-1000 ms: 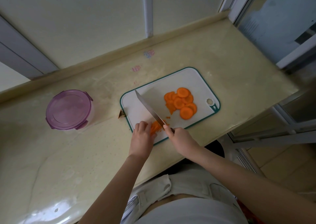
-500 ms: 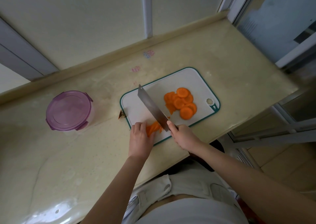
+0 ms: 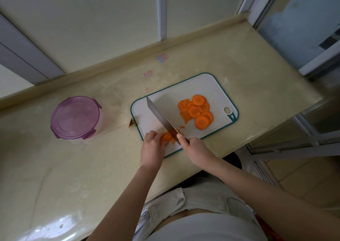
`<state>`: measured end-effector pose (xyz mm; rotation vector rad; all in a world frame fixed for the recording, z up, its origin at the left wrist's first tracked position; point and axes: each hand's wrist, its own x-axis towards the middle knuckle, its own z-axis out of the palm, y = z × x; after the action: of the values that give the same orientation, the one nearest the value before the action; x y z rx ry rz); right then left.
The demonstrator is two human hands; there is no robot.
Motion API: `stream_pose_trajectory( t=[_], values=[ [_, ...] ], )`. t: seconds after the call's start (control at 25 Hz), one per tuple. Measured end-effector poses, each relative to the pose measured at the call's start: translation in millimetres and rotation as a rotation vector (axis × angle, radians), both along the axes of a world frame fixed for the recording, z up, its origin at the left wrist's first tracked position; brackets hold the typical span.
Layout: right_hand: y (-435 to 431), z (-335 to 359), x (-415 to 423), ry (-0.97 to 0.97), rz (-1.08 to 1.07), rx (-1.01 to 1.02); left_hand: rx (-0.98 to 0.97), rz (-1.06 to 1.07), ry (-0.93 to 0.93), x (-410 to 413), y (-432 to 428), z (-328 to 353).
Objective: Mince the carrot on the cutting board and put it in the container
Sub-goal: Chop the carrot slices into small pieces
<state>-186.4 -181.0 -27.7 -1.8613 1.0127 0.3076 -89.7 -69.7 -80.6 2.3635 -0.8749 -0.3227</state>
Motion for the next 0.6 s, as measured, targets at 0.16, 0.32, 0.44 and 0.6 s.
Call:
stream_pose_trajectory(
  t=[0.16, 0.32, 0.44, 0.6],
  values=[
    [2.3, -4.1, 3.5, 0.068, 0.015, -0.027, 0.004, -0.007, -0.002, 1.7, -1.9, -2.2],
    [15.3, -10.5, 0.5, 0.084, 0.090, -0.150, 0.012, -0.013, 0.015, 3.8, -2.1, -2.6],
    [17.5, -13.0, -1.5, 0.055, 0.123, -0.183, 0.017, -0.019, 0.011, 3.5, -1.5, -2.1],
    [-10.6, -11.4, -3.6, -0.047, 0.012, 0.053, 0.045, 0.004, 0.004, 1.3, -4.1, 0.2]
  ],
)
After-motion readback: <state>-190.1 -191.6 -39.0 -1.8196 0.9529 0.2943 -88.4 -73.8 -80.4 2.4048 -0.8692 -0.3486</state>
